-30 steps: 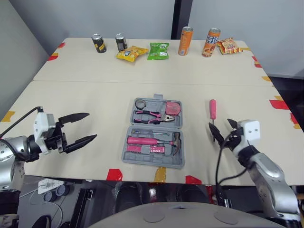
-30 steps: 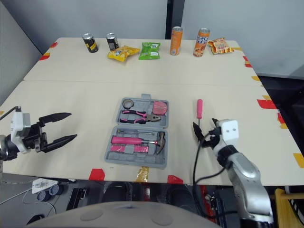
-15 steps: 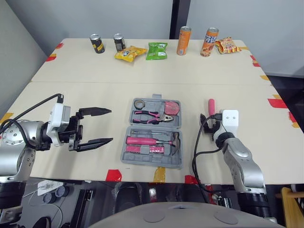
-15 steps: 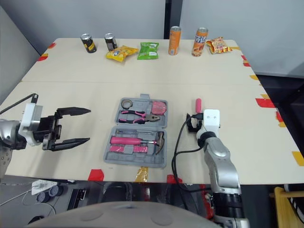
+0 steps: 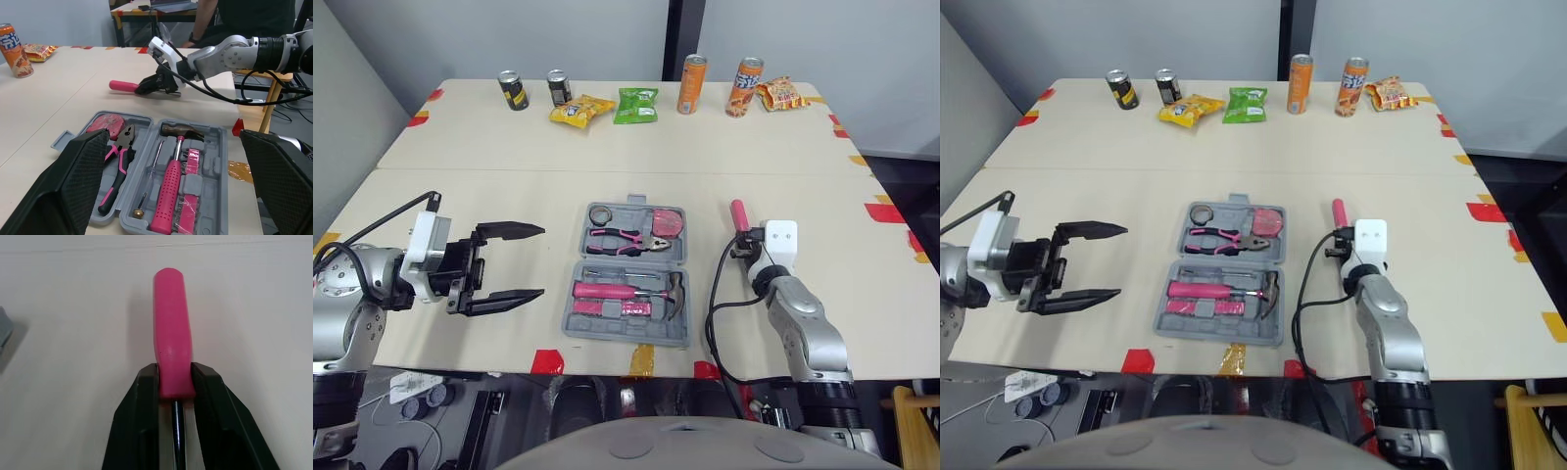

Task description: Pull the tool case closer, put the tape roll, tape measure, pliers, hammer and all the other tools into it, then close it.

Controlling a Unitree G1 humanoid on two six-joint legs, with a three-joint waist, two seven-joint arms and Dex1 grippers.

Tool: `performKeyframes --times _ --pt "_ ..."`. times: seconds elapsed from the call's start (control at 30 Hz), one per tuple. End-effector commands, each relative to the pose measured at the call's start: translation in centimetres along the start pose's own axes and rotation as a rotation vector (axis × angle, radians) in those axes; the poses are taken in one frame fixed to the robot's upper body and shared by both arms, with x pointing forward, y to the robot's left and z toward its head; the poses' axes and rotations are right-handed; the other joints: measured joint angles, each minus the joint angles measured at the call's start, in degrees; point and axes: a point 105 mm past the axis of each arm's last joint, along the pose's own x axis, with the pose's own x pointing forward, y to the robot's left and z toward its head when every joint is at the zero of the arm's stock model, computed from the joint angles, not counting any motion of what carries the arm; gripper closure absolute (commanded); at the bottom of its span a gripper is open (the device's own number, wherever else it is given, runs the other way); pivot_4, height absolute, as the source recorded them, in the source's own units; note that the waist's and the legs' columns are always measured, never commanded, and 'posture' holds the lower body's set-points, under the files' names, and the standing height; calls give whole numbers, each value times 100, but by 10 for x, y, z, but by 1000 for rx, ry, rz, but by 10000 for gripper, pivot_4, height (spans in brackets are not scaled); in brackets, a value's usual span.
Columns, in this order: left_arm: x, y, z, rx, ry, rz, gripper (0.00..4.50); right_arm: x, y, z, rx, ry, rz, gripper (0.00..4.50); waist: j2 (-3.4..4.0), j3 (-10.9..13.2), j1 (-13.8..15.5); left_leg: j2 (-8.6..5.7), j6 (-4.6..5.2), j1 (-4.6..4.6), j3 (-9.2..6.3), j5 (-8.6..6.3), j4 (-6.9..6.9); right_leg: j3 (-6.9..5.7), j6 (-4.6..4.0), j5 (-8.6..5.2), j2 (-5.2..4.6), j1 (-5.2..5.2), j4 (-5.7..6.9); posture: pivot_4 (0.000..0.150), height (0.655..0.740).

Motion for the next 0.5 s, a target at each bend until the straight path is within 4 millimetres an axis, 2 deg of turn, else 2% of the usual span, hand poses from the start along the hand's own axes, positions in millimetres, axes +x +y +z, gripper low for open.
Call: performKeyframes --times 0.03,0.23,0.33,0.4,0.5 --pt "-4 0 6 32 -17 7 0 -2 -7 4 -18 -19 -24 40380 0 0 4 0 0 0 0 0 0 0 0 0 0 0 0 1500 7400" --pt "-8 0 5 29 -12 13 0 -10 -9 17 -164 -46 98 40380 2 2 25 0 -1 -2 0 -1 0 0 0 0 0 0 -6 1500 7400" --pt "-13 -1 2 22 8 8 0 -20 -5 33 -272 -78 252 40380 6 8 35 0 -2 -5 0 -1 0 0 2 1 0 0 -10 1500 7400" --pt "-16 -3 -1 16 20 1 0 -33 8 45 -340 -89 416 40380 9 11 30 0 -1 -4 3 -1 0 4 7 4 0 0 -11 1500 7400" --pt "-19 -5 -6 13 47 -15 0 -58 35 52 -412 -66 669 40380 9 11 22 5 -1 -2 2 -2 -2 3 7 4 6 0 -11 1500 7400"
